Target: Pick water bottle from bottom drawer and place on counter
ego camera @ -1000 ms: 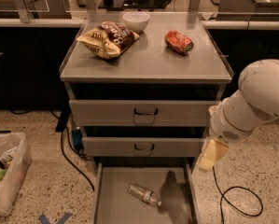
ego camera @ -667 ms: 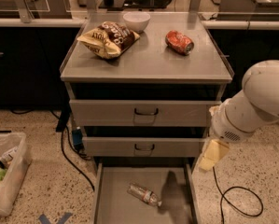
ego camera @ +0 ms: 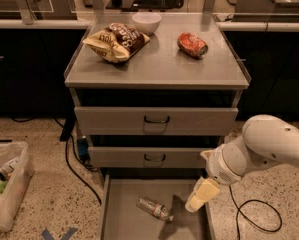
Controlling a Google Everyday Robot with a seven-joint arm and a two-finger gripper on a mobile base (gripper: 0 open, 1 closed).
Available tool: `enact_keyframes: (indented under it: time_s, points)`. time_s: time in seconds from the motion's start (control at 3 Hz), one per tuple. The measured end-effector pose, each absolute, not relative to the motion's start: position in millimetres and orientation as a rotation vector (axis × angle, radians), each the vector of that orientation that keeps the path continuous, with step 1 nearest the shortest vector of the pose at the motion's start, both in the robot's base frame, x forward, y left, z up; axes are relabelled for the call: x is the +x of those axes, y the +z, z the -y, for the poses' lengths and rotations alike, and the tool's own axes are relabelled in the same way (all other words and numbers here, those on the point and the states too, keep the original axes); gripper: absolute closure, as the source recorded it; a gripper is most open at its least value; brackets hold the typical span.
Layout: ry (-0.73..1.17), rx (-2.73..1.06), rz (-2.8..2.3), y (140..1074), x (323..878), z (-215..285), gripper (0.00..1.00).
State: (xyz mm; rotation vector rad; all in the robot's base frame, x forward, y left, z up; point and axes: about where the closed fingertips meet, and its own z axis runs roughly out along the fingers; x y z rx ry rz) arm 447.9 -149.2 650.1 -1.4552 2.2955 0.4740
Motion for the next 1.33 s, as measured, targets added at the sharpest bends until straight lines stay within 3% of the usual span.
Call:
enact_keyframes:
  time_s: [0.67, 1.33]
  points:
    - [0.418, -1.43, -2.285, 637, 445, 142, 0.0]
    - [0.515, -1.308, -2.36, 486, 428, 92, 0.0]
